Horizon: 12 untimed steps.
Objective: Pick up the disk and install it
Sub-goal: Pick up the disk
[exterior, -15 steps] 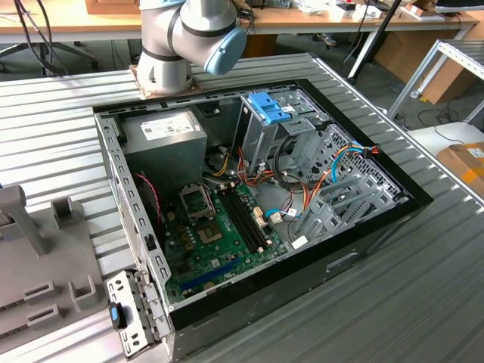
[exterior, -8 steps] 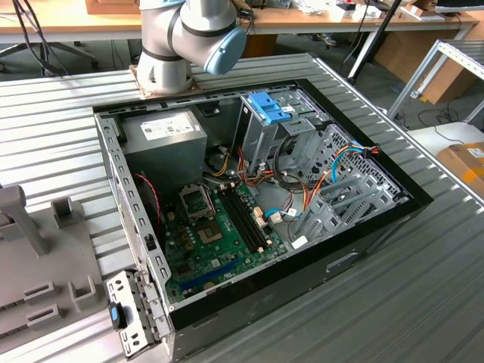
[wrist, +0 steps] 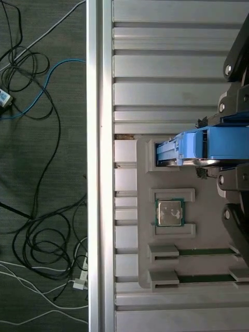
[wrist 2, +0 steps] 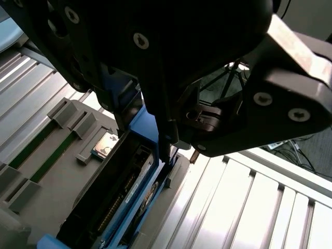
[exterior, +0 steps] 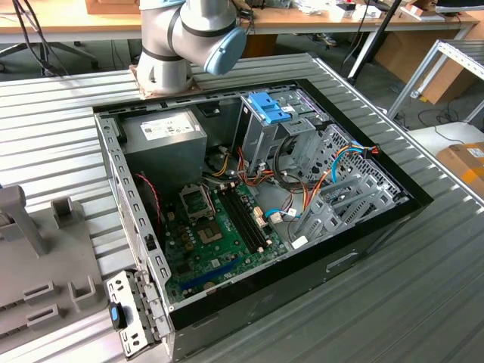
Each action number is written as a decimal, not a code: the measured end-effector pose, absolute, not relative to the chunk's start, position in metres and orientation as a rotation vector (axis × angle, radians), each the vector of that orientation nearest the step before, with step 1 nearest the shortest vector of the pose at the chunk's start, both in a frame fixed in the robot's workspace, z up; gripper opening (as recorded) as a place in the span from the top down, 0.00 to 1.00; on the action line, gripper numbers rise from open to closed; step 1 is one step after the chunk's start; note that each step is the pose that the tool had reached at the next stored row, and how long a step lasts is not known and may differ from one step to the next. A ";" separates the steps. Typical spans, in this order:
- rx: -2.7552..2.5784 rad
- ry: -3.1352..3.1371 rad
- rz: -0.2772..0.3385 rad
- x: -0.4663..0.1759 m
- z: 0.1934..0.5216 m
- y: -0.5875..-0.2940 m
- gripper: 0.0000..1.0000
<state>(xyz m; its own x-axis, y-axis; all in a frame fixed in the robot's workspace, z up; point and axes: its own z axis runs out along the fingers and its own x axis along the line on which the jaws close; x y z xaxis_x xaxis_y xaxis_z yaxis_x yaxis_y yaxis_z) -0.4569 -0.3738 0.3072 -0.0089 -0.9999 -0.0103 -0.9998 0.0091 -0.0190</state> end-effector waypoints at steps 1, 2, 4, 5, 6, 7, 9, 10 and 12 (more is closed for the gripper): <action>-2.197 2.217 -0.010 -0.457 0.307 -0.374 0.63; -2.197 2.217 -0.010 -0.457 0.307 -0.374 0.63; -2.197 2.217 -0.010 -0.457 0.307 -0.374 0.63; -2.196 2.216 -0.010 -0.457 0.307 -0.374 0.62; -2.196 2.217 -0.010 -0.457 0.307 -0.374 0.56; -2.197 2.217 -0.010 -0.457 0.307 -0.374 0.56; -2.197 2.217 -0.010 -0.457 0.307 -0.374 0.50; -2.196 2.216 -0.007 -0.457 0.307 -0.374 0.50; -2.192 2.212 0.001 -0.457 0.308 -0.374 0.50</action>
<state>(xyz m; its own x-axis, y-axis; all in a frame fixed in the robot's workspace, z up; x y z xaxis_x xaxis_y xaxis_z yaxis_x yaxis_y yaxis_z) -0.4569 -0.3738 0.3078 -0.0089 -0.9998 -0.0198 -0.9998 0.0093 -0.0190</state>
